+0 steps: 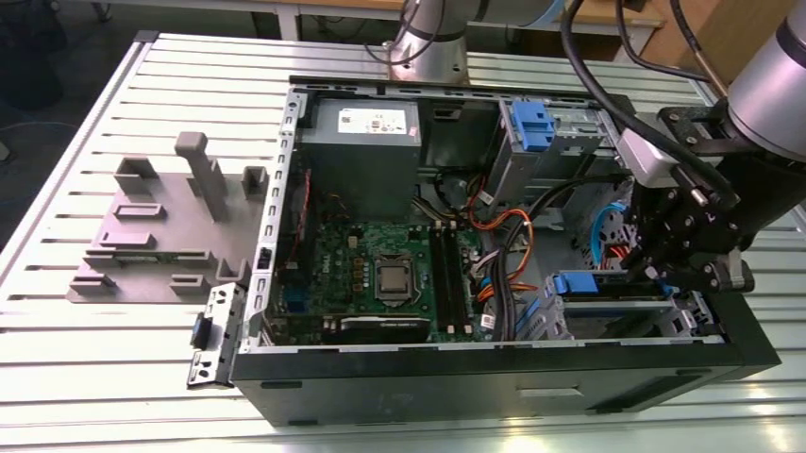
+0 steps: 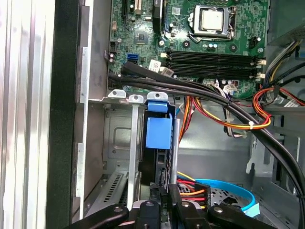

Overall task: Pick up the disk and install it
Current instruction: 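Insert the first disk wire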

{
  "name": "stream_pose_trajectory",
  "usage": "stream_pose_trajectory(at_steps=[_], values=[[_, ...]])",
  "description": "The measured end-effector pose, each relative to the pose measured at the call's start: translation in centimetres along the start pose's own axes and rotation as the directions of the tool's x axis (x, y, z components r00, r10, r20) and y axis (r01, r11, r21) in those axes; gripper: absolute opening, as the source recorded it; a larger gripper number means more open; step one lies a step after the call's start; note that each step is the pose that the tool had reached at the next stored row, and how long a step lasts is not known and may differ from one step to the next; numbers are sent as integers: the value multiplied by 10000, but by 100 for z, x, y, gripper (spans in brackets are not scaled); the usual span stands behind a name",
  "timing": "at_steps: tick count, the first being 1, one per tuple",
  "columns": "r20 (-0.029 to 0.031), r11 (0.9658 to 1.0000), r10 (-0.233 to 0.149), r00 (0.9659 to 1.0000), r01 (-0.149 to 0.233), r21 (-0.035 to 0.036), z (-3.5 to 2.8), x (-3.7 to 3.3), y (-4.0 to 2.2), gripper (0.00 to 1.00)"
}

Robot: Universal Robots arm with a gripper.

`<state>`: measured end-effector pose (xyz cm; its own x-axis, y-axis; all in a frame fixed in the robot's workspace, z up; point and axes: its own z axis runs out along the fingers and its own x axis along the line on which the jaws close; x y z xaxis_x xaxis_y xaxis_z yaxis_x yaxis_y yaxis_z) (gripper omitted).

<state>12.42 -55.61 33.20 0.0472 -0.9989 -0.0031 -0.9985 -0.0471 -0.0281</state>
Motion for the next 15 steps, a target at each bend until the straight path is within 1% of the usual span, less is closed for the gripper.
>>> stream_pose_trajectory(at_steps=[4, 15], values=[[53, 10000, 2, 10000, -2, 21, 3, 0, 3, 19], [63, 10000, 3, 10000, -3, 36, 25, 4, 8, 19]])
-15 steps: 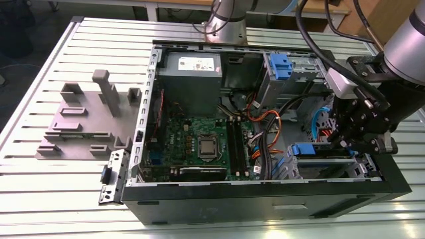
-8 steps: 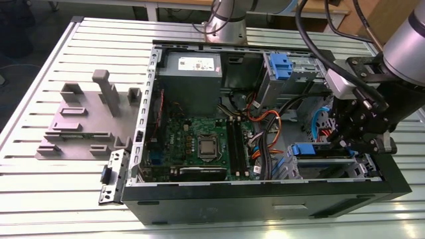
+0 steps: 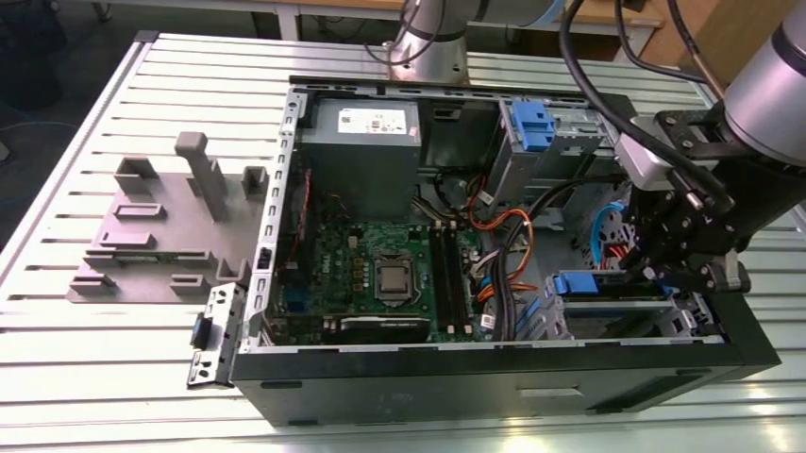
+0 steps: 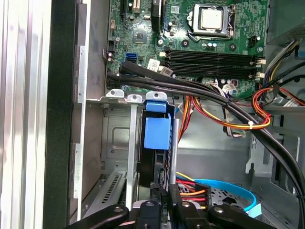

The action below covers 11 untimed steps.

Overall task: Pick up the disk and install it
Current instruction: 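Insert the first disk wire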

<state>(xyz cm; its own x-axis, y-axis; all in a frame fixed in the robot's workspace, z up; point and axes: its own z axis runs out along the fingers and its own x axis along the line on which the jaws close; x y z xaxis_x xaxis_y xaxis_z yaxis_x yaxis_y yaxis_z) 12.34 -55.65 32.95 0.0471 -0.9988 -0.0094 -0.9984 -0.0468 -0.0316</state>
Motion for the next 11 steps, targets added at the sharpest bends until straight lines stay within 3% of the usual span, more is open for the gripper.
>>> stream_pose_trajectory(at_steps=[11], values=[[0, 10000, 0, 10000, 0, 0, 27, 15, 2, 19]])
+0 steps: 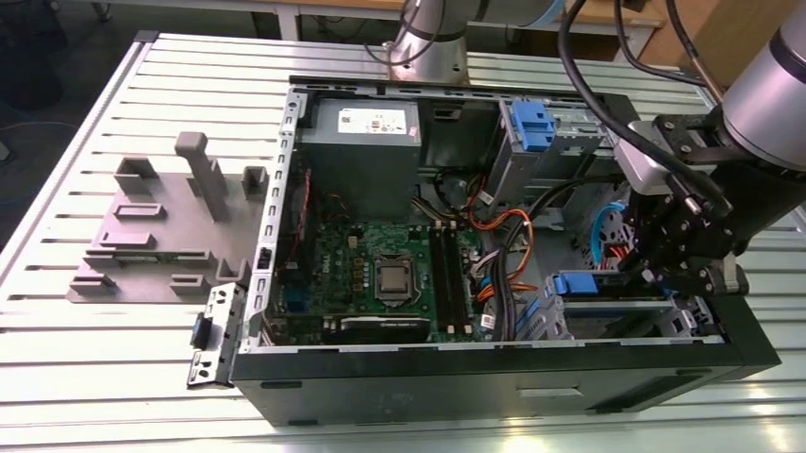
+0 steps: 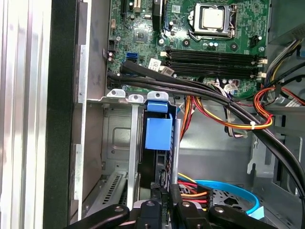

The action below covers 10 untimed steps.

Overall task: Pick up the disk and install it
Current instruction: 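Insert the first disk wire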

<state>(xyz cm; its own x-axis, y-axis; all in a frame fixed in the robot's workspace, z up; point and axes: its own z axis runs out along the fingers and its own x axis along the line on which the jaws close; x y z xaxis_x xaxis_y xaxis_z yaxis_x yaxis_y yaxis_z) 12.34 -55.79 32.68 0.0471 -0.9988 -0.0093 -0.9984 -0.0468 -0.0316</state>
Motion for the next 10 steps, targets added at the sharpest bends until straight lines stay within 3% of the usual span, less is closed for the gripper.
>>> stream_pose_trajectory(at_steps=[10], values=[[1, 10000, 0, 10000, 0, 0, 24, 4, 1, 19]])
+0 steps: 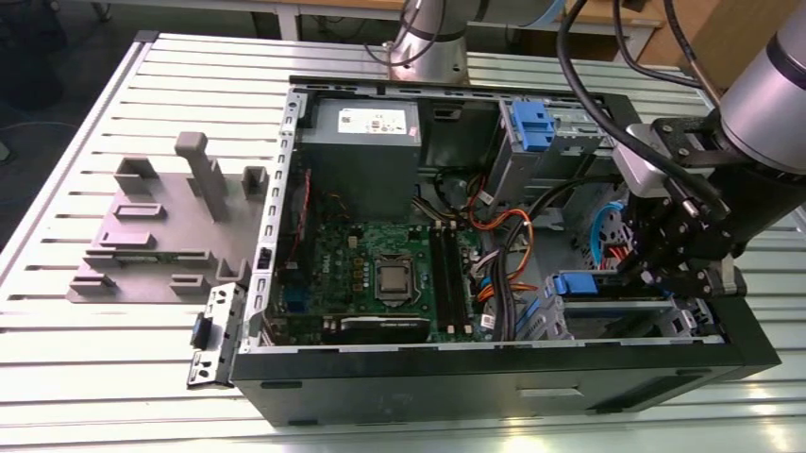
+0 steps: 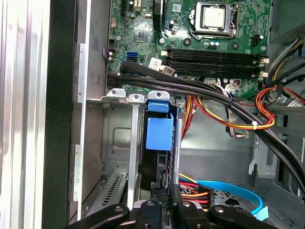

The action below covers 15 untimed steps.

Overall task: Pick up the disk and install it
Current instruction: 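Insert the first disk wire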

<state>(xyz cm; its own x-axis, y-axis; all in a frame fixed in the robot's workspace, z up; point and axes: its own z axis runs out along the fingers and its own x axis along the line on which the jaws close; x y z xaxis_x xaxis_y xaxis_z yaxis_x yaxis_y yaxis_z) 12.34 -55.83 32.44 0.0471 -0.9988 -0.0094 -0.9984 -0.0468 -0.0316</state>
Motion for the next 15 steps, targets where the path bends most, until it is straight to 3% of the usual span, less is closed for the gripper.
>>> stream_pose_trajectory(at_steps=[4, 5, 6, 15], values=[[22, 10000, 1, 10000, -1, 1, -8, 0, 0, 20], [21, 10000, 1, 10000, -1, 1, -23, 0, -1, 20], [31, 10000, 1, 10000, -1, 0, -37, 0, -1, 26], [46, 10000, 1, 10000, -1, -18, -194, -2, -6, 26]])
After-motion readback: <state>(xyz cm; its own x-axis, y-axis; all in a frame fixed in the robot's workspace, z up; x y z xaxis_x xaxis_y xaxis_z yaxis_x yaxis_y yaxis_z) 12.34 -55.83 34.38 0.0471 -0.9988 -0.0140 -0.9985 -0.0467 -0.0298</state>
